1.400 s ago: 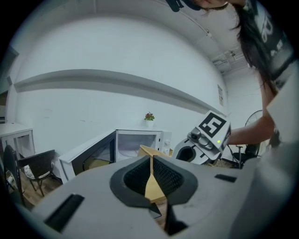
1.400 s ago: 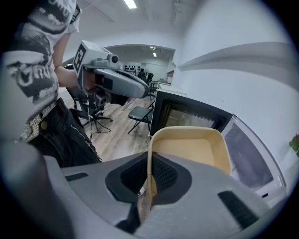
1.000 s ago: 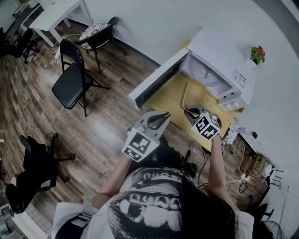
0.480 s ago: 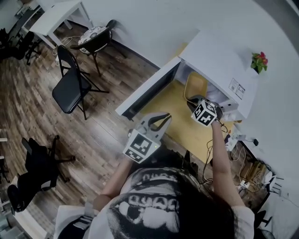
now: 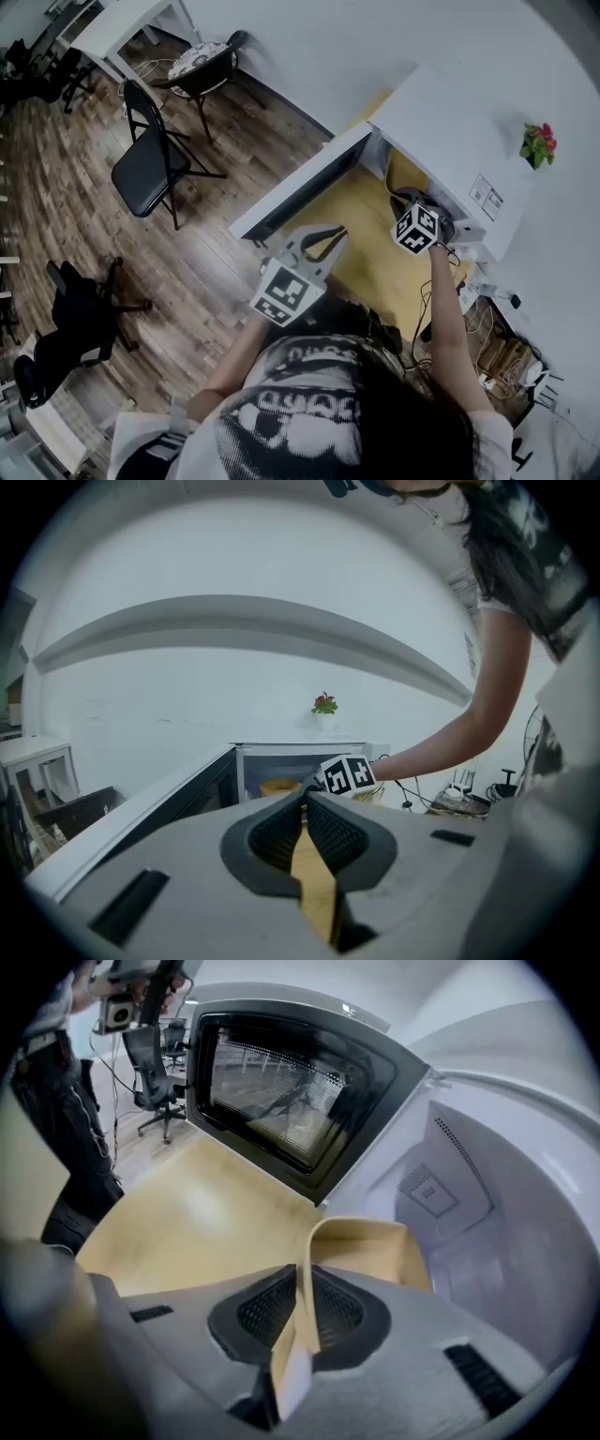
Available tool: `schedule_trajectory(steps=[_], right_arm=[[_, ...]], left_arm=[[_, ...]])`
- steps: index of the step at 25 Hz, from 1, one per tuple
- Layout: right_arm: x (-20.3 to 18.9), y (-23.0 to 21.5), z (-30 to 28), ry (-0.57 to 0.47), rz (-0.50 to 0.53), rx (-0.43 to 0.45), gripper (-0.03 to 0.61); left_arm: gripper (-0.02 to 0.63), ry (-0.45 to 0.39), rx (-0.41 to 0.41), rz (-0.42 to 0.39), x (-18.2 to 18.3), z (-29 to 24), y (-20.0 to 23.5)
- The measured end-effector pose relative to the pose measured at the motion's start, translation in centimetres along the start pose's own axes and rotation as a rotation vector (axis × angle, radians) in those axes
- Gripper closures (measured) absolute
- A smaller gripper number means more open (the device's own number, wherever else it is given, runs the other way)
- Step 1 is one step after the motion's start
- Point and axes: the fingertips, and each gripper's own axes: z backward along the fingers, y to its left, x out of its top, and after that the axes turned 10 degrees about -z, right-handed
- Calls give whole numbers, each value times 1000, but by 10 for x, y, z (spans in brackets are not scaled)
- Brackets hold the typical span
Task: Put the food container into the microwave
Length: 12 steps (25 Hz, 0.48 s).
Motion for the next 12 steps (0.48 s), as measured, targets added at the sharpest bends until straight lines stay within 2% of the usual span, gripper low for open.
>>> schedule_trajectory(steps=[5, 10, 12], right_arm=[[-4, -23, -11, -9, 13, -109, 519], [-5, -45, -15, -29, -81, -160, 510], [-3, -48, -15, -38, -110, -166, 475]], left_arm=[[597, 9, 0, 1, 0, -7, 0], [597, 23, 4, 8, -3, -7, 1], [597, 27, 11, 13, -4, -5, 3]])
